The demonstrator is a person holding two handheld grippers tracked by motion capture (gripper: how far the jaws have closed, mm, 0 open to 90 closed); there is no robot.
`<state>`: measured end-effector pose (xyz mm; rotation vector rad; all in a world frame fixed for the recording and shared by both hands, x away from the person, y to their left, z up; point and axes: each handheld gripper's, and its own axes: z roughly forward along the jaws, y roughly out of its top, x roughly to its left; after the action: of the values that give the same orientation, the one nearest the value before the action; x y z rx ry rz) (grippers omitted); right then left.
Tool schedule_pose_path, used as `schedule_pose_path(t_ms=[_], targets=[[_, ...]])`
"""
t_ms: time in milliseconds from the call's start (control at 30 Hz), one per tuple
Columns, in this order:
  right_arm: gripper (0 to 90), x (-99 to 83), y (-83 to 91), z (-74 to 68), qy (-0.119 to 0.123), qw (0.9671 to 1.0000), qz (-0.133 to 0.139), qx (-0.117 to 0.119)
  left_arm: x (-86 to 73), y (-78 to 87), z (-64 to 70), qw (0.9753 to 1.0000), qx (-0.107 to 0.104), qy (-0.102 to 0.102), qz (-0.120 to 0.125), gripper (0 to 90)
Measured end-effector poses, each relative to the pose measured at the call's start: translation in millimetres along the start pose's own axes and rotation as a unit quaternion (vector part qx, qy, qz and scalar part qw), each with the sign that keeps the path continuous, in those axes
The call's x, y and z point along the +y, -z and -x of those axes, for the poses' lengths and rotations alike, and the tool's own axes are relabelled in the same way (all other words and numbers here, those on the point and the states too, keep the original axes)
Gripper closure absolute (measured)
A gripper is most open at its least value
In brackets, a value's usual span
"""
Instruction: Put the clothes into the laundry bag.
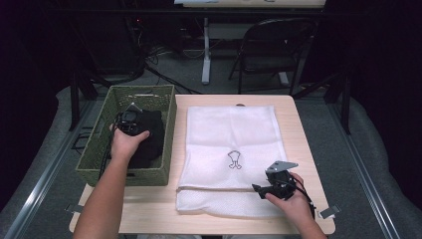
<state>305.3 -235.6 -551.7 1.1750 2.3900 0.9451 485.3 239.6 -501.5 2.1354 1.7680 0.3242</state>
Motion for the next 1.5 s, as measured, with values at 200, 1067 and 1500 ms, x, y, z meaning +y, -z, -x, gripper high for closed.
schedule_pose_path(t_ms=[200,1067,1500], targets=[[29.4,0.1,-0.2,-0.2,0.0,1.0,0.0,0.001,0.1,-2.6,-1.6,1.0,0.008,0.004,-0.002,16.3],[29.0,-0.4,-2.3,0.2,0.003,1.0,-0.001,0.004,-0.9,-18.2,-17.4,0.9972,0.061,0.017,-0.04,4.3],[28.8,-0.8,-2.5,0.5,0.004,1.0,-0.002,0.004,-4.4,-27.8,-28.8,0.9976,0.042,0.035,-0.042,0.0]])
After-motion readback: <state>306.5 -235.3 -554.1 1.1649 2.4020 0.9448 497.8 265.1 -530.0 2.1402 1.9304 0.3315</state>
